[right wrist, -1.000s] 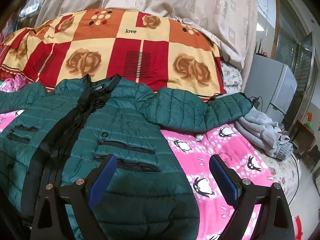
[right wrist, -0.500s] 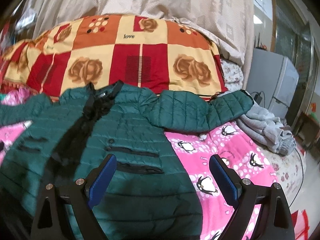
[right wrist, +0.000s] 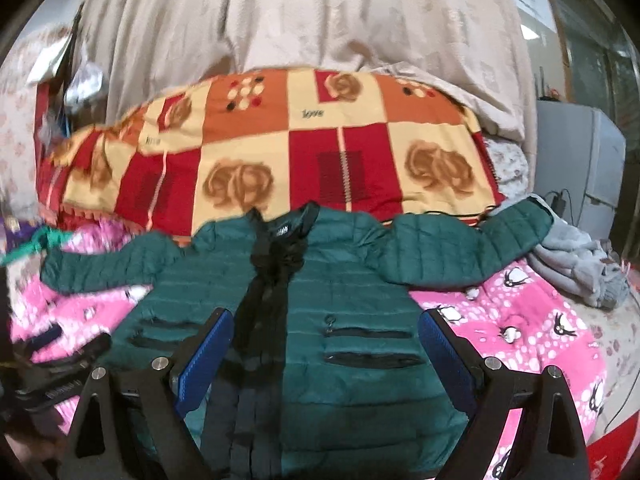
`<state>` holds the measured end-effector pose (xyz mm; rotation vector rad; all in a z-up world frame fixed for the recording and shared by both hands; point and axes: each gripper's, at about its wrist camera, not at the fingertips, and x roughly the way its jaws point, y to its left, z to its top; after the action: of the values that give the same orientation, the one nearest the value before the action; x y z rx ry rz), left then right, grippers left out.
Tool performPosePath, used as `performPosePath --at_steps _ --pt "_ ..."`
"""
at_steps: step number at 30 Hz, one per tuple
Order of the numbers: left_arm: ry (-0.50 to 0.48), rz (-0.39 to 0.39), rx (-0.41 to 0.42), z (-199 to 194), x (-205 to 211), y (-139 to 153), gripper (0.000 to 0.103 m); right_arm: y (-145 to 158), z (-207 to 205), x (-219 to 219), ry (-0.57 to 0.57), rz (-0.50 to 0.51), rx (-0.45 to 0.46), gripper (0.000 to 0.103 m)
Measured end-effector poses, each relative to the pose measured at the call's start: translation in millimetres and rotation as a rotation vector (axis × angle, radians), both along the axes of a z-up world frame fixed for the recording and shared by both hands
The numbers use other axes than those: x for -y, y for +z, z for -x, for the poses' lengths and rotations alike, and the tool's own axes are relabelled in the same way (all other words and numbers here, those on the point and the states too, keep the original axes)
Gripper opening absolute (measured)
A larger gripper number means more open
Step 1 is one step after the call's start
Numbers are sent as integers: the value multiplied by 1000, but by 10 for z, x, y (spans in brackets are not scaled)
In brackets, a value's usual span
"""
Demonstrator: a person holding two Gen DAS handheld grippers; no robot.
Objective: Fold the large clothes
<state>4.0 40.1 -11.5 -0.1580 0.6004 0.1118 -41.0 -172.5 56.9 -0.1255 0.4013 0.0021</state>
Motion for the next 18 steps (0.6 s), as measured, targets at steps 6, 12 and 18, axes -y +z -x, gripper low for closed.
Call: performPosePath --at_steps 6,12,18 --pt "20 17 -10 -4 -42 -23 103 -164 -102 112 -26 18 -9 92" --pt "20 -10 -8 2 -5 -19 103 -226 -165 240 -47 26 -32 92" --pt "2 -4 2 28 53 5 103 -248 -163 178 -47 86 -20 92"
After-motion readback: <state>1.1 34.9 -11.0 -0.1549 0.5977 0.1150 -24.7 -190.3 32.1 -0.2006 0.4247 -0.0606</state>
